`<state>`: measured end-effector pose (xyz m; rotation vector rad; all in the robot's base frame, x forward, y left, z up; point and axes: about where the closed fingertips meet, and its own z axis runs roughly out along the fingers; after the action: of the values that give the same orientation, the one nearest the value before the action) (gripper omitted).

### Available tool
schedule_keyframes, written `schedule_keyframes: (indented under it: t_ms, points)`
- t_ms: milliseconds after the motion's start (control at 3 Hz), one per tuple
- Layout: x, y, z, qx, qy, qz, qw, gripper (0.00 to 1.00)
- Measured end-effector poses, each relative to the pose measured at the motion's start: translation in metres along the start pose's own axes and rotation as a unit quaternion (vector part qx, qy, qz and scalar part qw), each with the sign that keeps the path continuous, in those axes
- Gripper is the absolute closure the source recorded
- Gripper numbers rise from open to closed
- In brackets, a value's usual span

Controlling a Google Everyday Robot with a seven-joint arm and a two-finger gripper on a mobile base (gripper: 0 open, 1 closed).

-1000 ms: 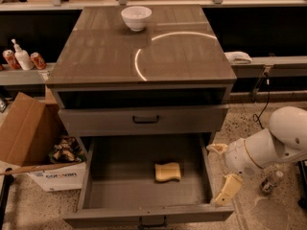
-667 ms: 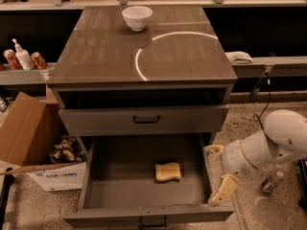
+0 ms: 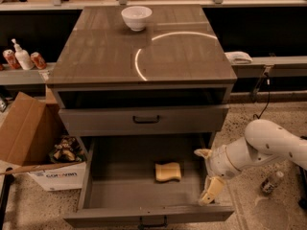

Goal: Pick sponge from middle drawer and place on counter

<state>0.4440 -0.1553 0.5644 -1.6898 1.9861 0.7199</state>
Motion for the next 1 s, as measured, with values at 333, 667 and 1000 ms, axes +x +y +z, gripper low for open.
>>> schedule_keyframes:
  t_ms: [333,667,1000]
  points:
    - [0.005,-0.023,0.026,0.011,0.014,-0.004,0.9998,0.0]
    - [0.017,-0.057,0.046,0.034,0.013,0.01,0.9993,0.0]
    - [0.028,-0.092,0.076,0.057,0.008,0.022,0.9981,0.0]
